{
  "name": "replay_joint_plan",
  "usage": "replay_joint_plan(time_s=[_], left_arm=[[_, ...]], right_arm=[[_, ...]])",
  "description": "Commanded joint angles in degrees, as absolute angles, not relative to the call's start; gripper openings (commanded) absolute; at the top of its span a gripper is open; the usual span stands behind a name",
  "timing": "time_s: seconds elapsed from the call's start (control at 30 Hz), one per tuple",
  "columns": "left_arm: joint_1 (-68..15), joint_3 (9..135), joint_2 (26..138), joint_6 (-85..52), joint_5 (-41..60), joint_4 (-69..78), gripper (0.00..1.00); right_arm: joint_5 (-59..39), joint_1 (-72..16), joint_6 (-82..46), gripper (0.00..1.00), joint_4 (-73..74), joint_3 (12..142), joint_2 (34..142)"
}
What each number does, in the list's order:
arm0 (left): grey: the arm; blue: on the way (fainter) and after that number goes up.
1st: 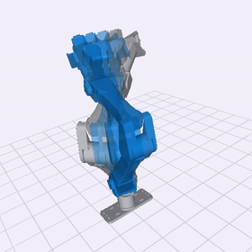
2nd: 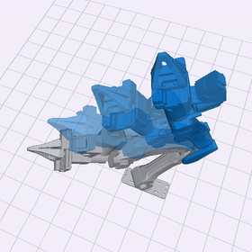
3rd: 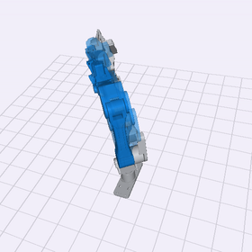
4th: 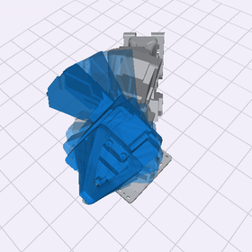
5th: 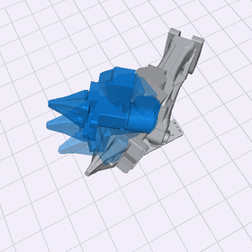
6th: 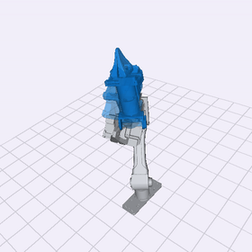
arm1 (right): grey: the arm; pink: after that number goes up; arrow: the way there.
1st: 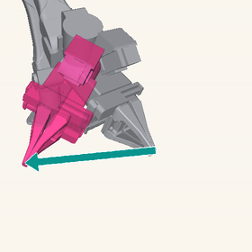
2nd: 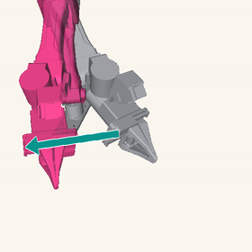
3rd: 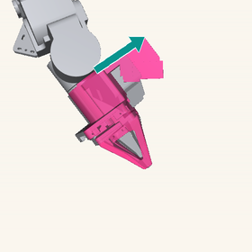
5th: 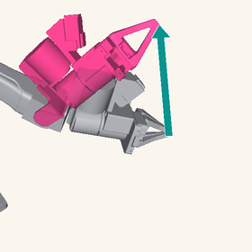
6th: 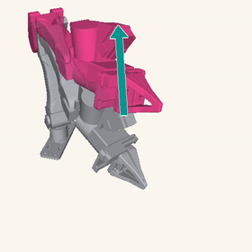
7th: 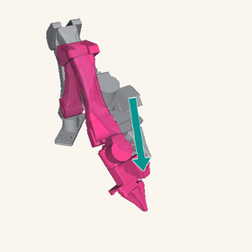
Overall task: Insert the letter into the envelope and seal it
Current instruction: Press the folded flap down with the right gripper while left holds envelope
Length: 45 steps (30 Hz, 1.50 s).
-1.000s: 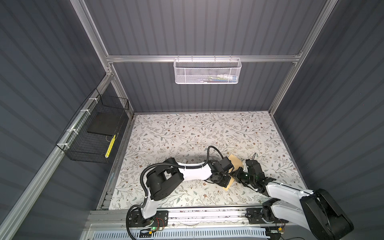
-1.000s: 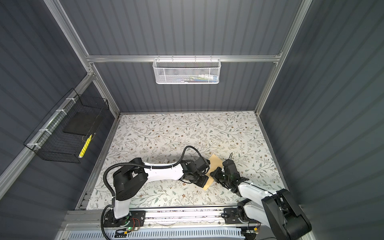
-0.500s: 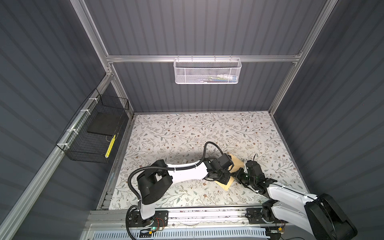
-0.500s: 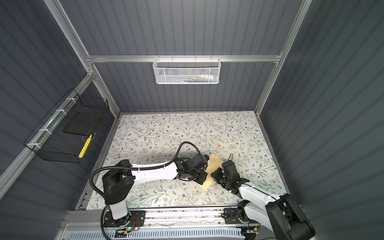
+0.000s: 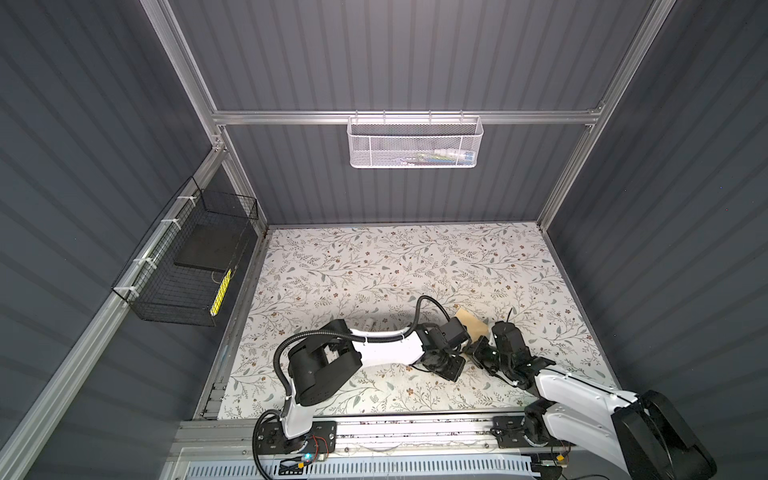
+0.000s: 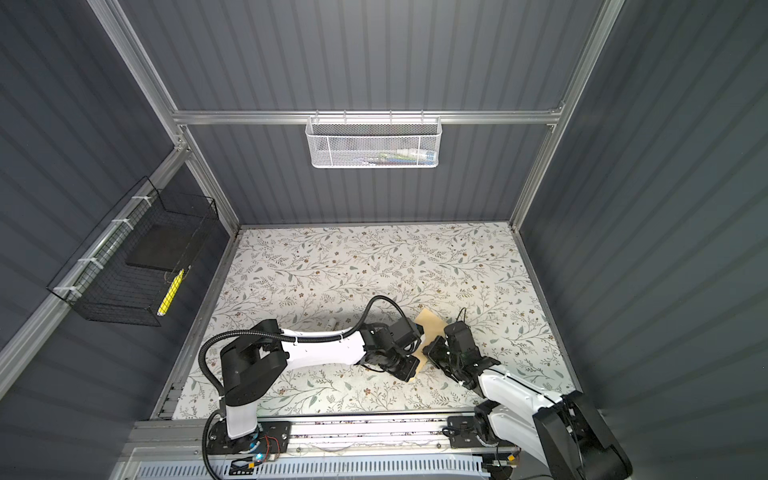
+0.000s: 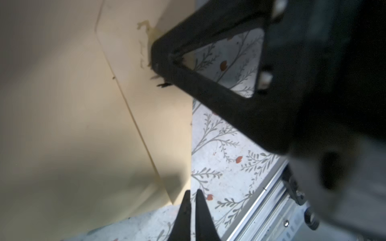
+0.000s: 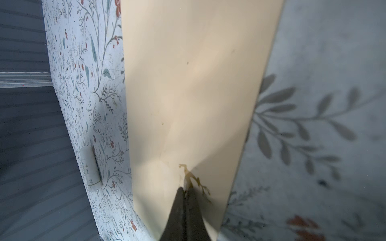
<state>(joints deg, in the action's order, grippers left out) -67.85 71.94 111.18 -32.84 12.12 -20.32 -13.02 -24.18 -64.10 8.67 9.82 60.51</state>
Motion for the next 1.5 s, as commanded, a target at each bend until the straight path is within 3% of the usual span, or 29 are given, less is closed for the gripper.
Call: replay_joint_plan(time_s=[0.0,0.57,0.83,1.23,1.47], left_arm=[[-68.1,70.8,112.9,-32.8,9.9,-23.9,0.08],[-68.1,68.2,114.6,-32.6,8.8,-23.6,0.07],[-68.1,66.5,114.9,-32.9,9.4,-22.5,0.06],[-68.1,65.0,114.8,-35.1,9.9,-20.0,0.05],[-68.0,65.5,116.2,-35.4,11.1,-19.1,0.05]], right_arm=[[-11.9,-24.8,-64.3,0.0,4.4,9.5,60.4],[-9.2,-31.6,-69.6,0.0,7.4,10.2,62.7],[-11.5,-24.6,-66.5,0.0,11.2,10.5,68.8],[-12.2,-10.8,-59.1,0.0,4.2,11.9,66.4],[-16.9,-4.6,-53.7,0.0,6.4,19.5,76.2]])
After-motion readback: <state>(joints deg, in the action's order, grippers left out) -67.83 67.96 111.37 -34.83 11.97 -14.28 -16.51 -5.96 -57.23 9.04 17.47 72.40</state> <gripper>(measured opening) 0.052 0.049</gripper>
